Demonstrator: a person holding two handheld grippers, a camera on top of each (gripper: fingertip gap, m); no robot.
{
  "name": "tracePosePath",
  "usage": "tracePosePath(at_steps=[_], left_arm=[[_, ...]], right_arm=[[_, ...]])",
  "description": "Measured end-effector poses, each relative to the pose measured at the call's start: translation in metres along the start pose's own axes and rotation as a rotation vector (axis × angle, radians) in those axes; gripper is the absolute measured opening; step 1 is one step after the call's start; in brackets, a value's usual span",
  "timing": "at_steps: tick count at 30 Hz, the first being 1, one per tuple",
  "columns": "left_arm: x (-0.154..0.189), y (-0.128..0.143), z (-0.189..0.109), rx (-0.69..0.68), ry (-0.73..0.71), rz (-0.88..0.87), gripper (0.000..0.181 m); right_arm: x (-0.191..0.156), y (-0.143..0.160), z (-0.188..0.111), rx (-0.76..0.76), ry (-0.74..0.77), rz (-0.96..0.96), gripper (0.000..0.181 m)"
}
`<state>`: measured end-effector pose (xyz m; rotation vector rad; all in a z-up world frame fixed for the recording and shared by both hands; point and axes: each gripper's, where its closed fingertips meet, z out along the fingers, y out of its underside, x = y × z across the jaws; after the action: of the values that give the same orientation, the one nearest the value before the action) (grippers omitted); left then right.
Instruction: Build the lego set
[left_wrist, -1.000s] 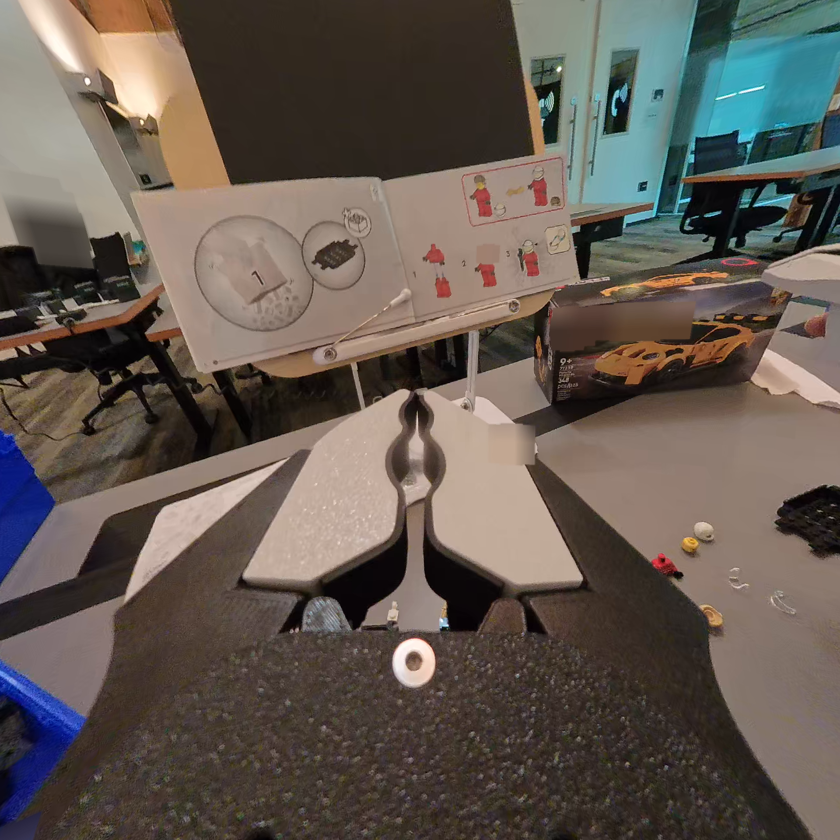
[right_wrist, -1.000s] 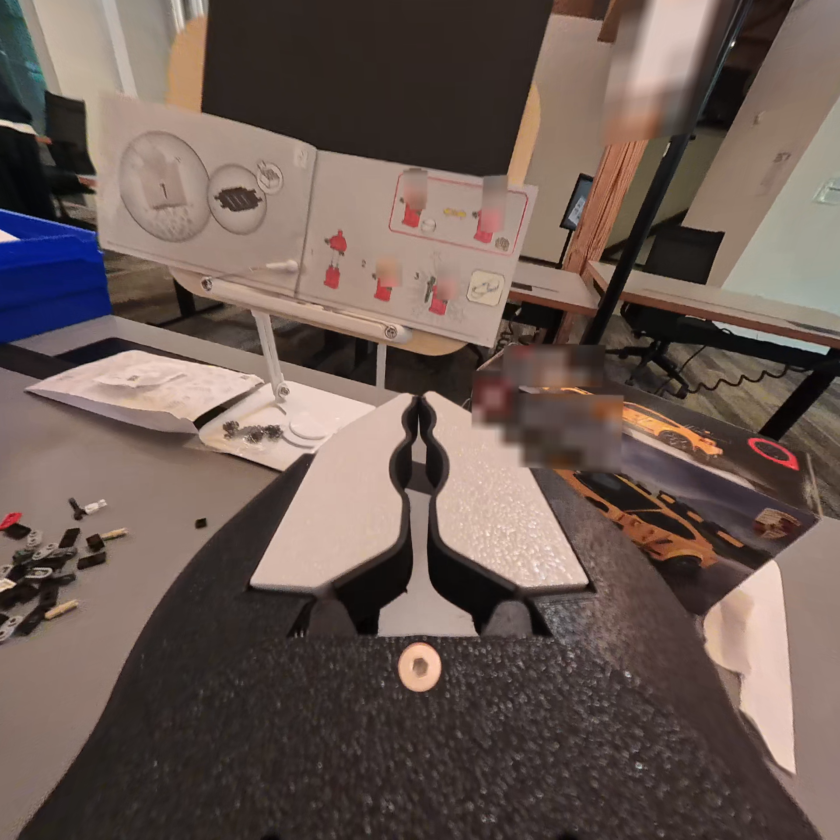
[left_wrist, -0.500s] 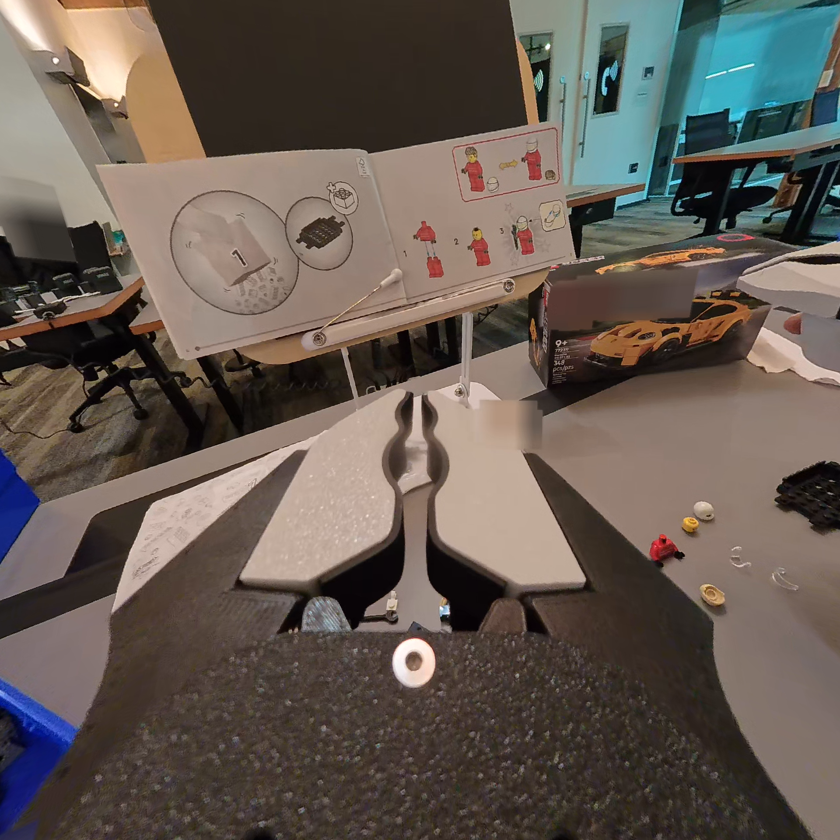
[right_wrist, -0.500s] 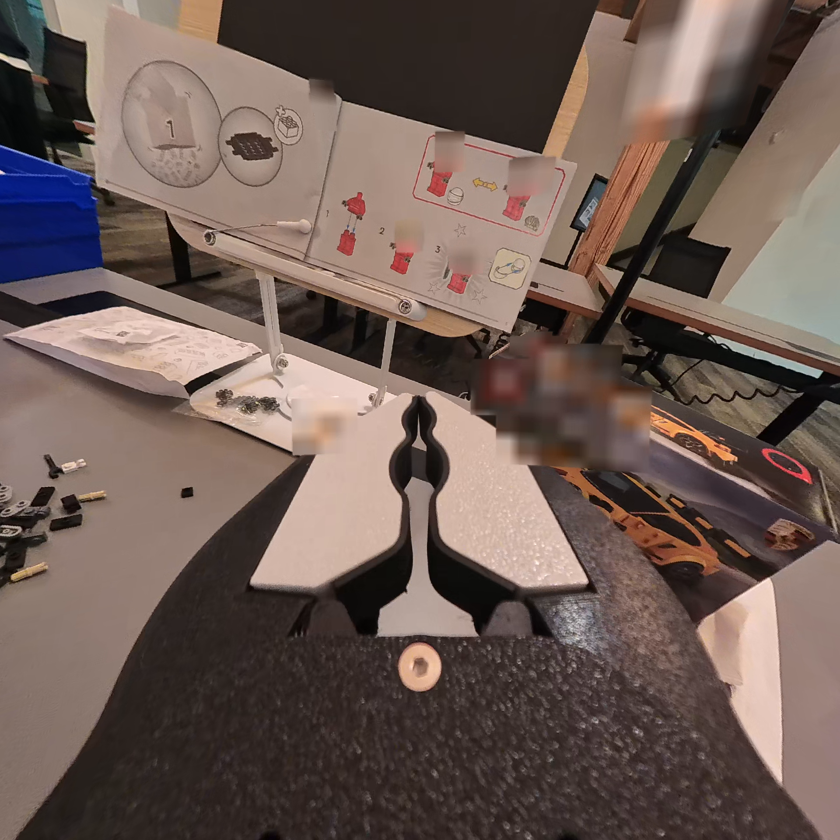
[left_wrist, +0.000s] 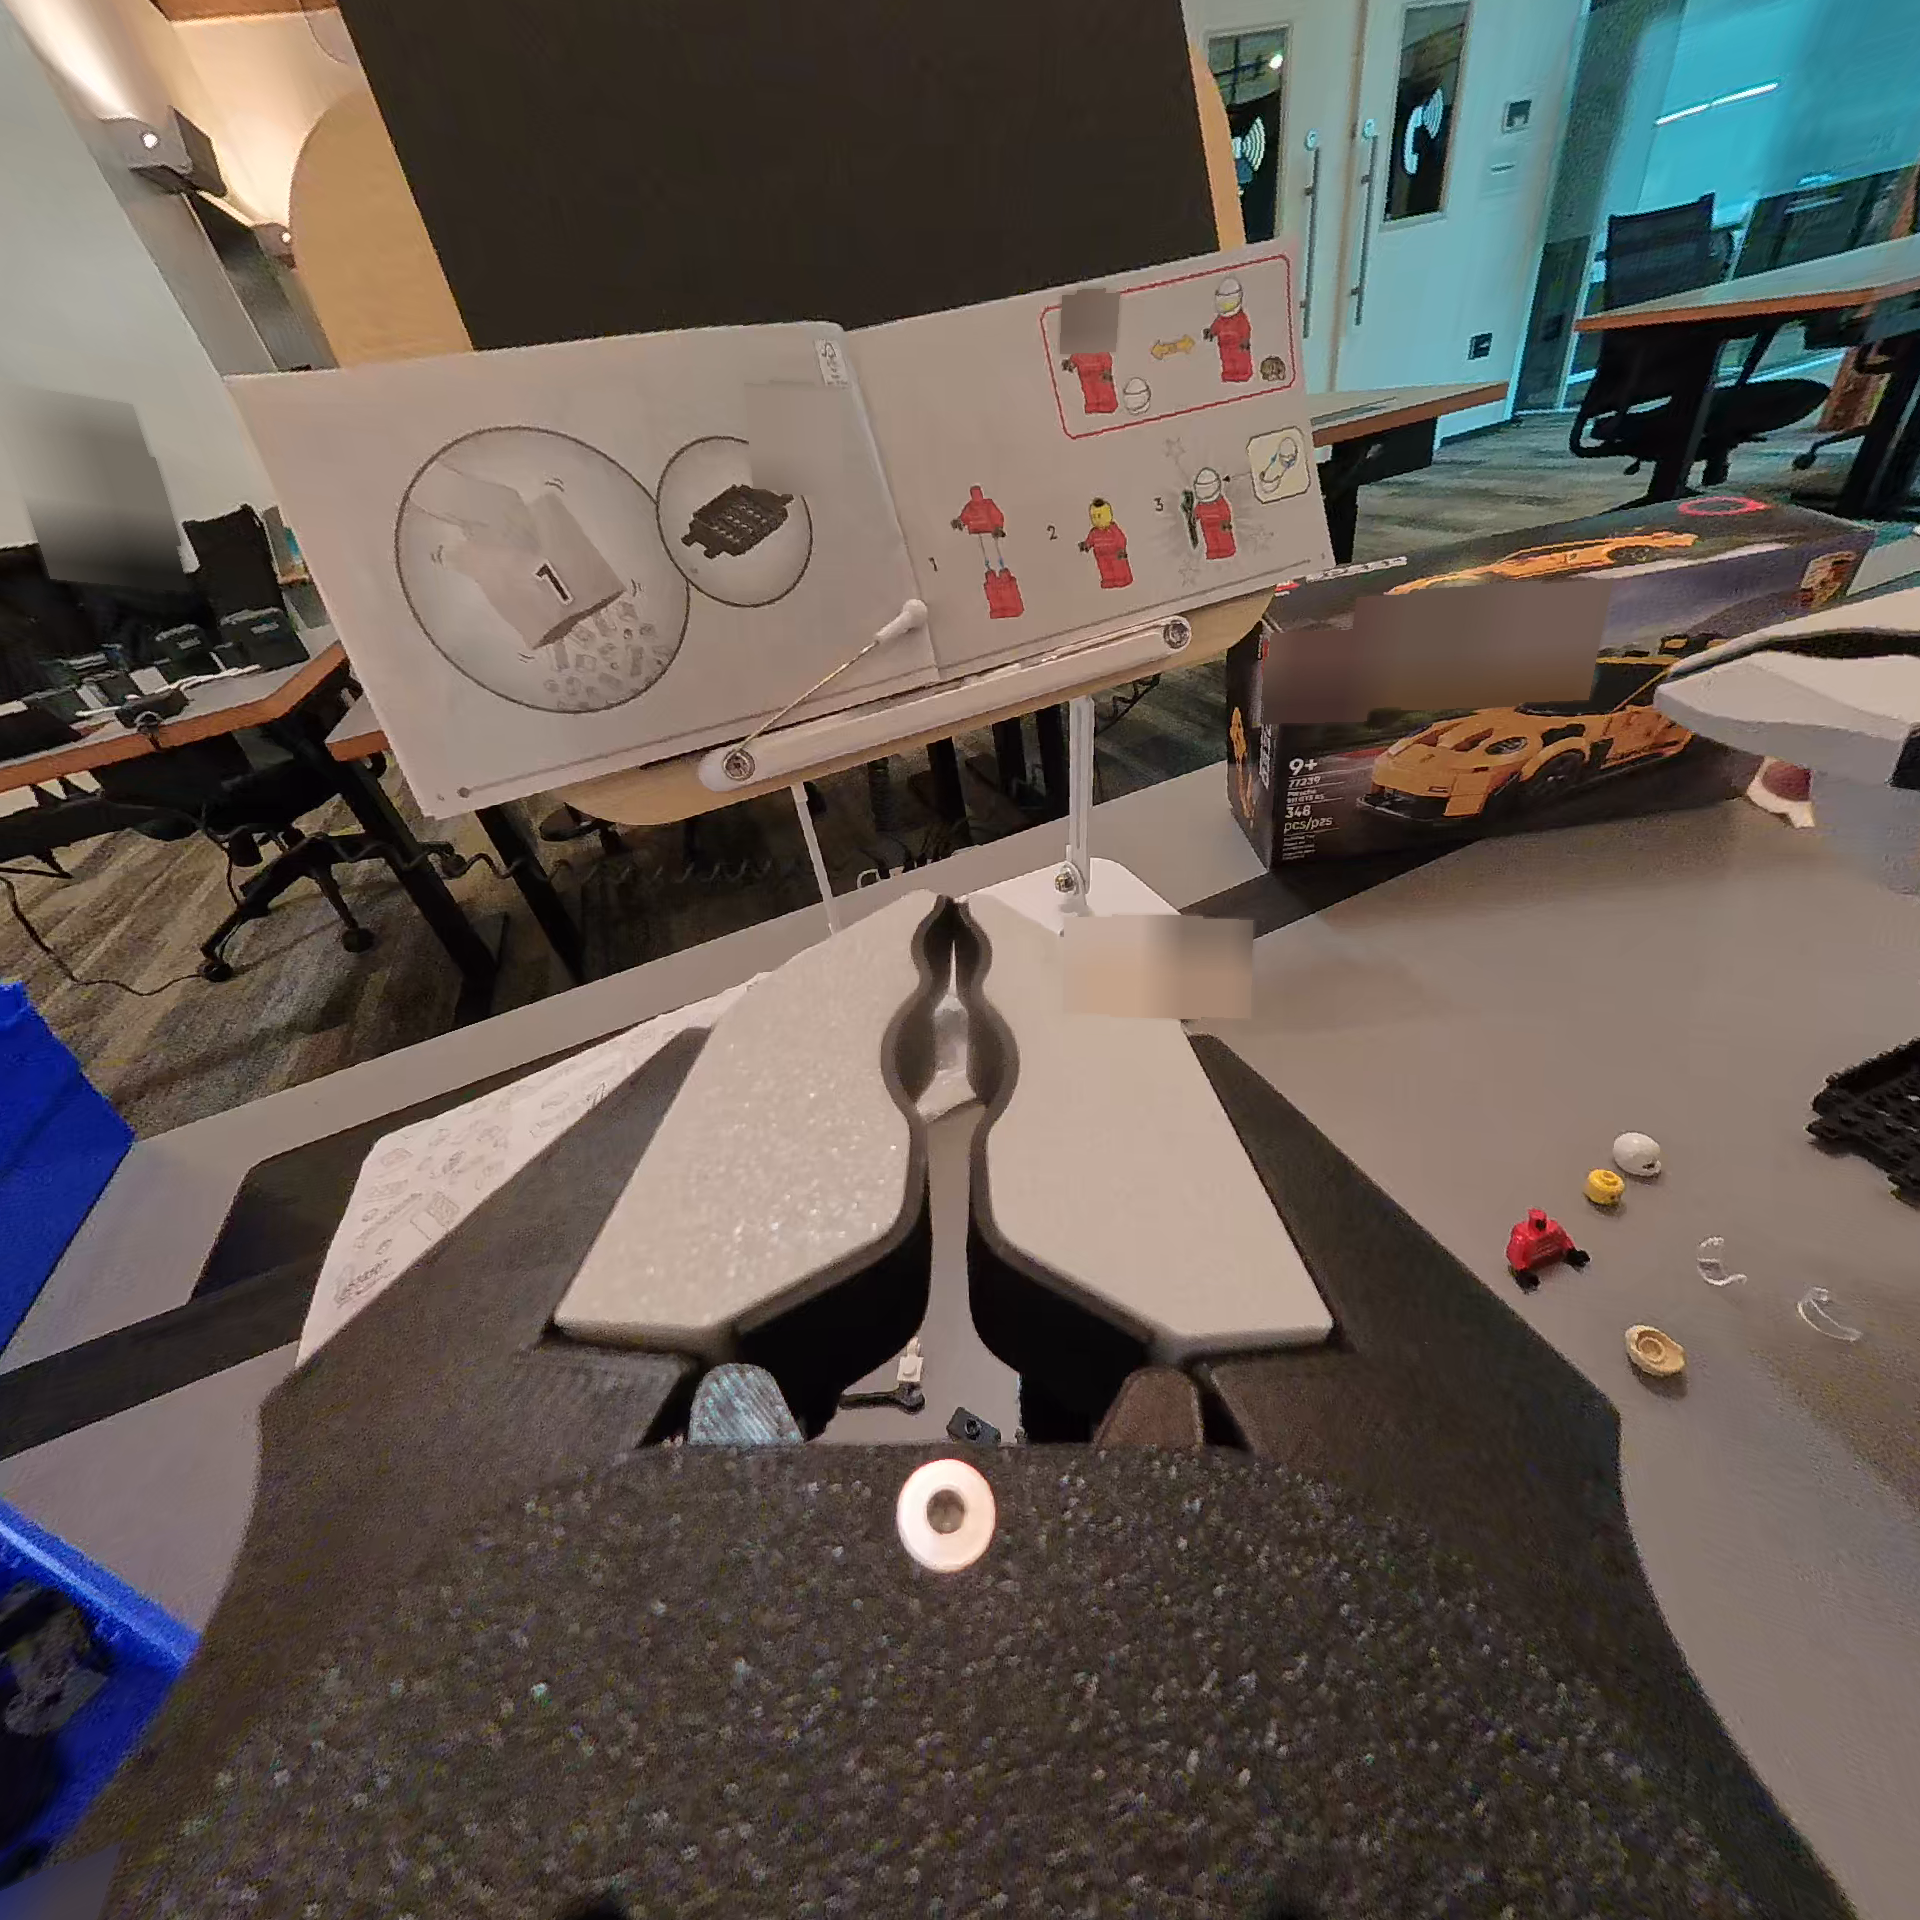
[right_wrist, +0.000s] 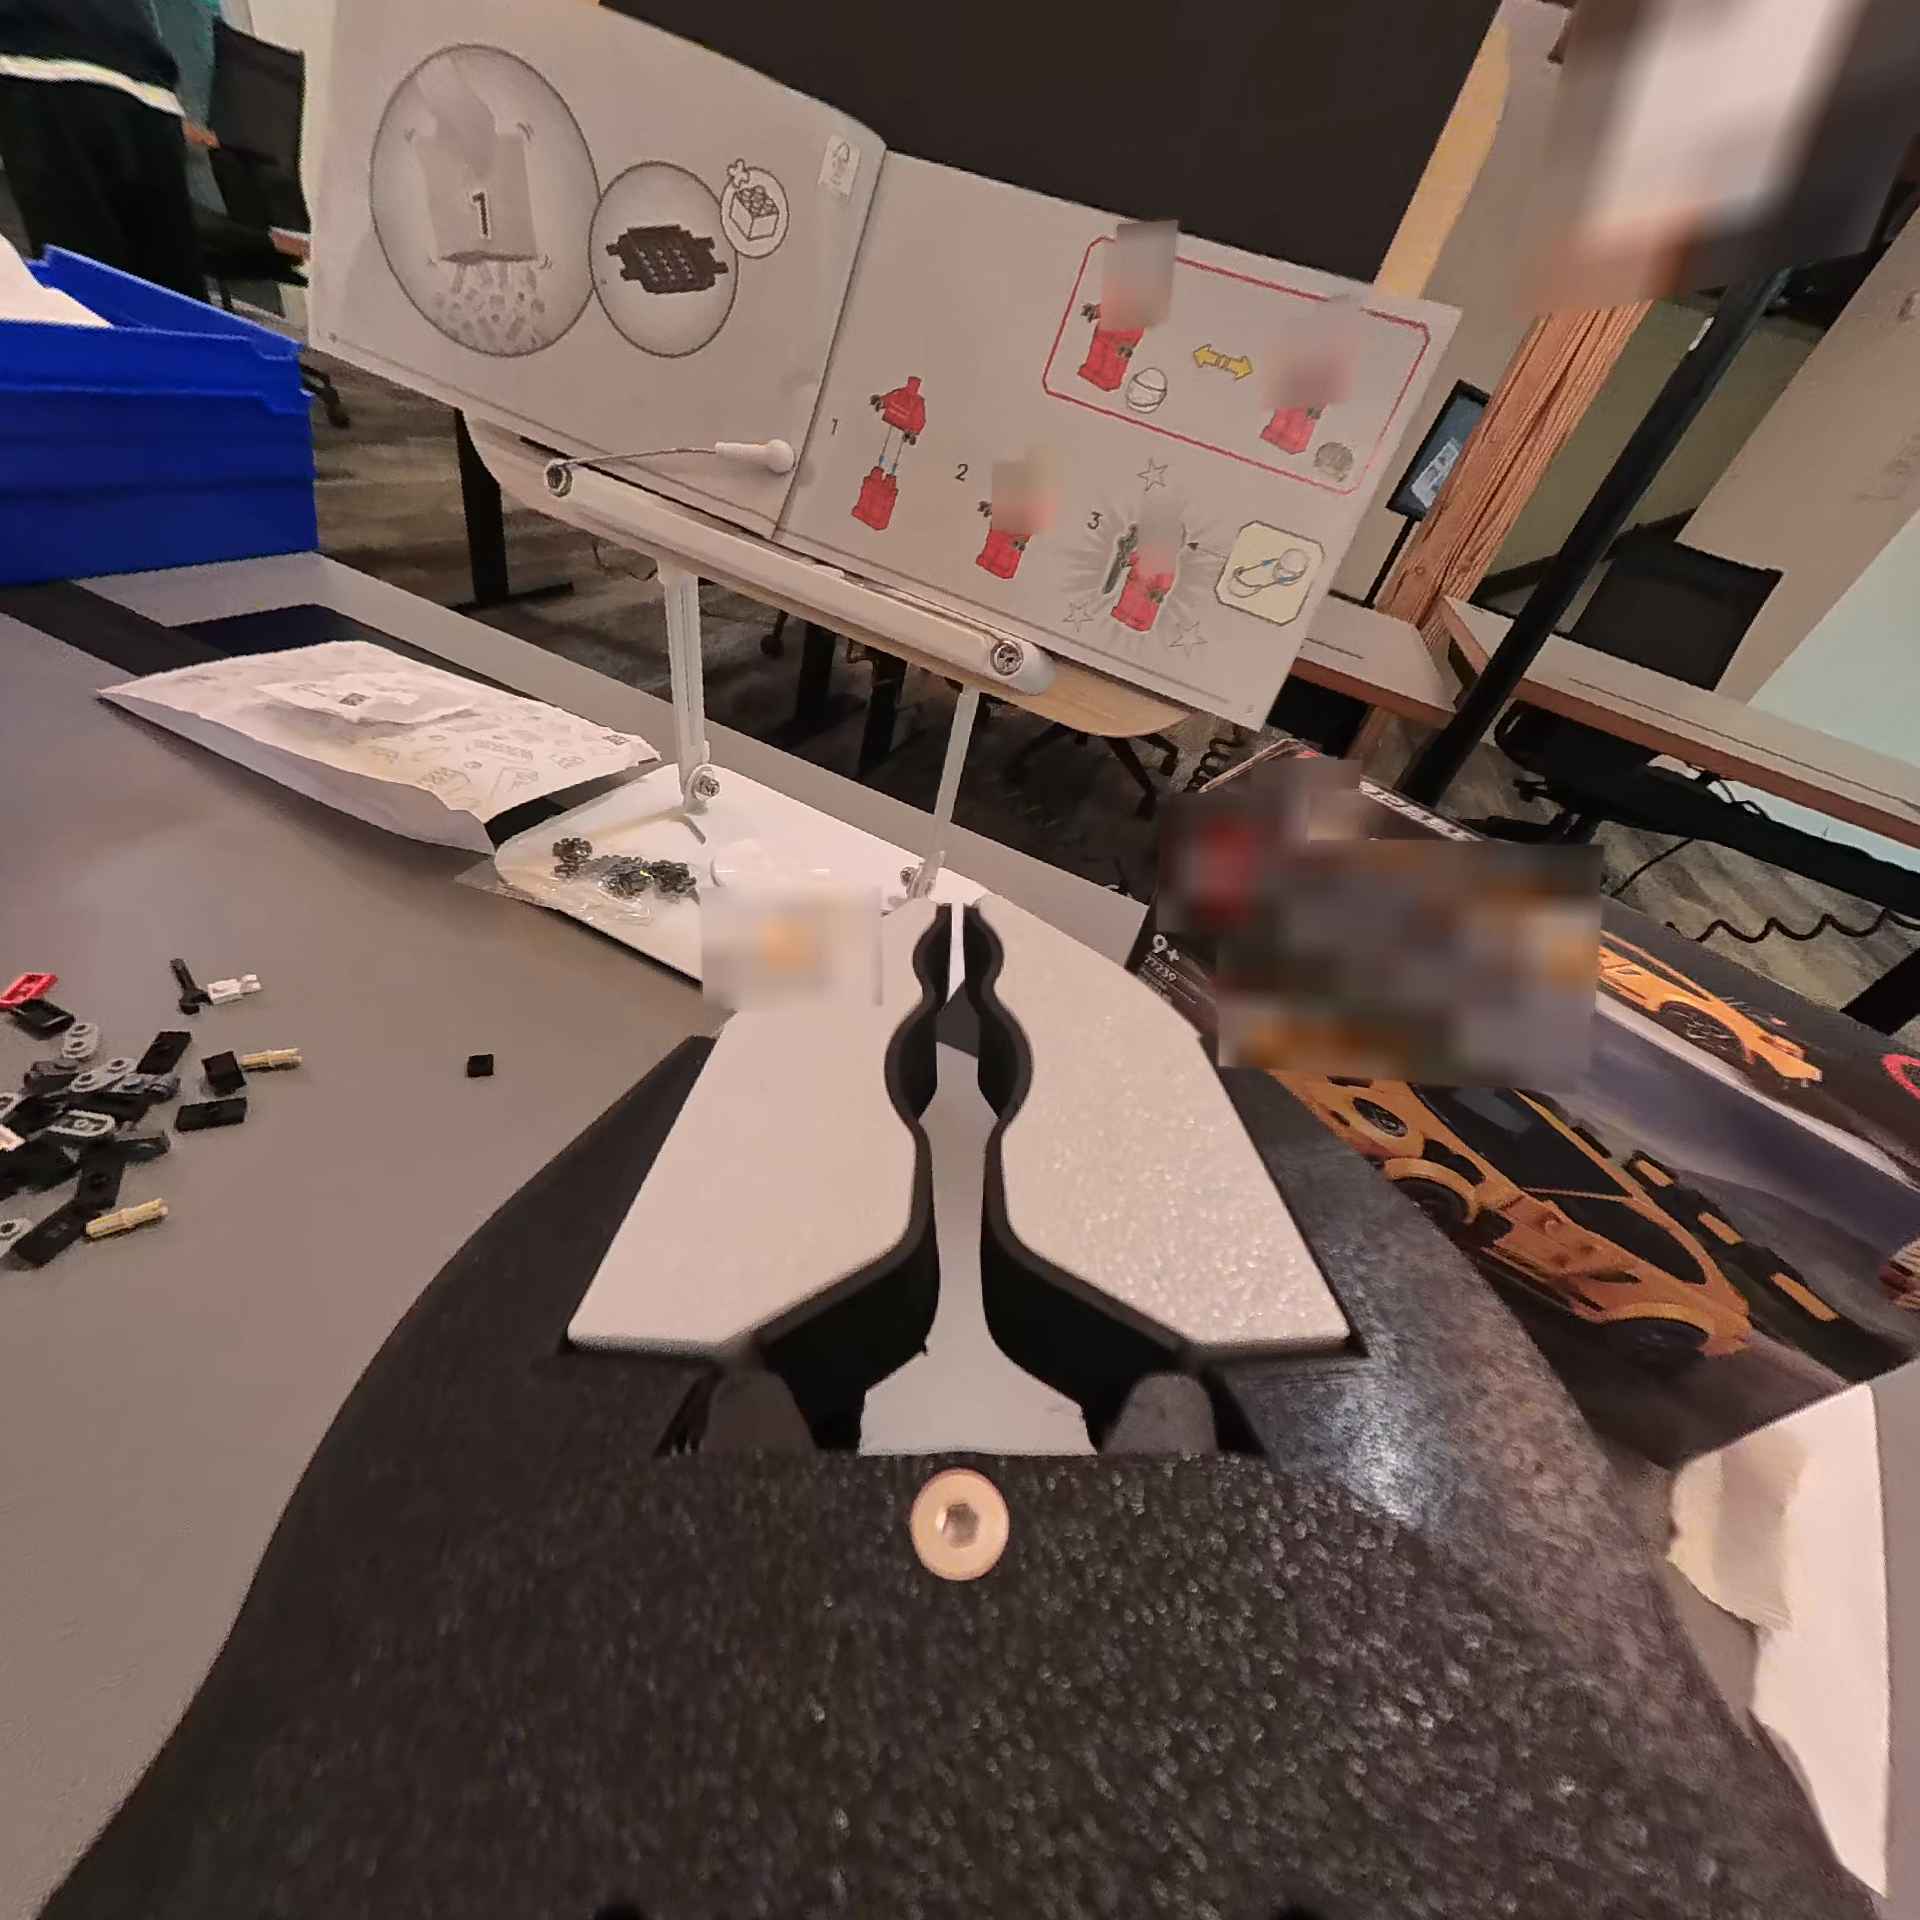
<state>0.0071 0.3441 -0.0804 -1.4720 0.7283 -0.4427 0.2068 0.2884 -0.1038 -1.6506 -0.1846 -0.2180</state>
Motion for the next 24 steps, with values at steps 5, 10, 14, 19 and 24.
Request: tracePosePath(at_steps=[5,10,14,19,24], left_arm=[[-0.001,-0.002,-0.002,0.007,0.002,0.006,0.0],[-0.002,-0.002,-0.002,0.008,-0.003,0.008,0.0],[-0.002,-0.001,-0.001,0.005,-0.002,0.012,0.0],[0.0,0.0,-0.001,0.003,0.003,0.015,0.0],[0.0,0.001,-0.001,0.002,0.005,0.017,0.0]], right_arm=[[-0.002,0.004,0.002,-0.006,0.002,-0.005,0.002],[0.005,0.003,0.001,0.0,0.013,0.008,0.002],[0.01,0.002,0.0,0.003,0.021,0.017,0.002],[0.01,0.003,0.0,0.001,0.019,0.015,0.002],[0.009,0.003,0.001,0.004,0.01,0.031,0.003]])
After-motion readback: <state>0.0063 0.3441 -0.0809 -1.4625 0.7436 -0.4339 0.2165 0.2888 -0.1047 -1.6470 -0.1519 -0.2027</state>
